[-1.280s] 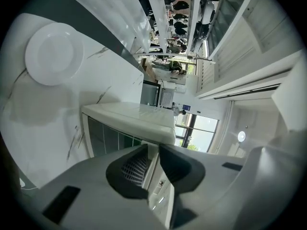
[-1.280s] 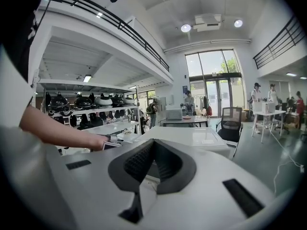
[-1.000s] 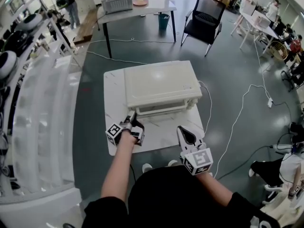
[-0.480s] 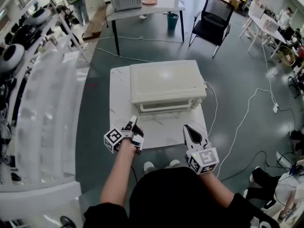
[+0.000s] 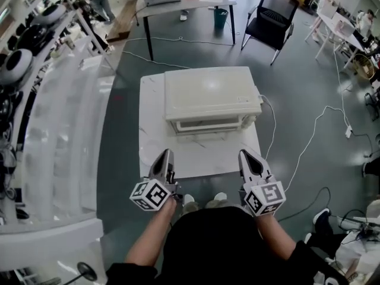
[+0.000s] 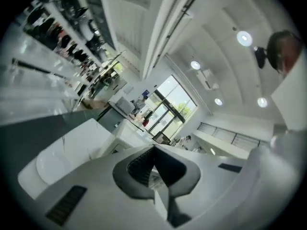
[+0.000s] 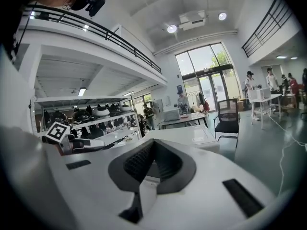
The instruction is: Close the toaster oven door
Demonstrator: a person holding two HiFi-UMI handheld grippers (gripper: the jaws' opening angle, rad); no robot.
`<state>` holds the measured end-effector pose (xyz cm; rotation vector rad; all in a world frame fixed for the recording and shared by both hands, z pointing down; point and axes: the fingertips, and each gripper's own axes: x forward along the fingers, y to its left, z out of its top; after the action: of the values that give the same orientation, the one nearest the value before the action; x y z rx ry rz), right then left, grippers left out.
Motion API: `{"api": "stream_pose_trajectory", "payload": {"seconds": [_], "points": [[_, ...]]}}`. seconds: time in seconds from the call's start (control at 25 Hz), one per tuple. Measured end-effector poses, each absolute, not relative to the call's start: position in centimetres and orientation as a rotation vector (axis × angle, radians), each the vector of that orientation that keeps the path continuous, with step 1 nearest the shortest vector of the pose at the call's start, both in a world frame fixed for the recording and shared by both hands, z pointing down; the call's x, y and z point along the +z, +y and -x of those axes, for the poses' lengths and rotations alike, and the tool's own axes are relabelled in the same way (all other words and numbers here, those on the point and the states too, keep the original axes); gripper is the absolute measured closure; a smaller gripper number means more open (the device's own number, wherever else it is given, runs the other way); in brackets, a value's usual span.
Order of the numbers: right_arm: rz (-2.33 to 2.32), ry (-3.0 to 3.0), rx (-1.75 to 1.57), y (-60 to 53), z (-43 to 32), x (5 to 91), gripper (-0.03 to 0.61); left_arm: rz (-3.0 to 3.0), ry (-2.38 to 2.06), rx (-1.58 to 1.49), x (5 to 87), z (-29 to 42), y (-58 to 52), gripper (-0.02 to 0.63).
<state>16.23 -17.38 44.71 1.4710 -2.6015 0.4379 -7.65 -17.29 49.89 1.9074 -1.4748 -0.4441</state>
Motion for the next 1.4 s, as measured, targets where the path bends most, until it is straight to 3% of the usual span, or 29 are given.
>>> {"api": "stream_pose_trajectory", "payload": {"seconds": [0.2,0.52,1.4], "points": [[-1.492,-2.566,0.354,-17.4,-17.0,44.5,0.558,-2.162,-1.602,-0.283,46.2,4.9,-14.7,0.597],[-1.474,-2.538,0.259,-17.0,-17.5,45.4,0.558,-2.298,-1.738,-0.084,46.7,4.5,-13.3,0.597],[-1.427,-2.536,0.176,-17.2,-18.2,45.4,0.558,-2.279,-1.731,-0.055,47.3,5.3,-14.0,0.597]]}}
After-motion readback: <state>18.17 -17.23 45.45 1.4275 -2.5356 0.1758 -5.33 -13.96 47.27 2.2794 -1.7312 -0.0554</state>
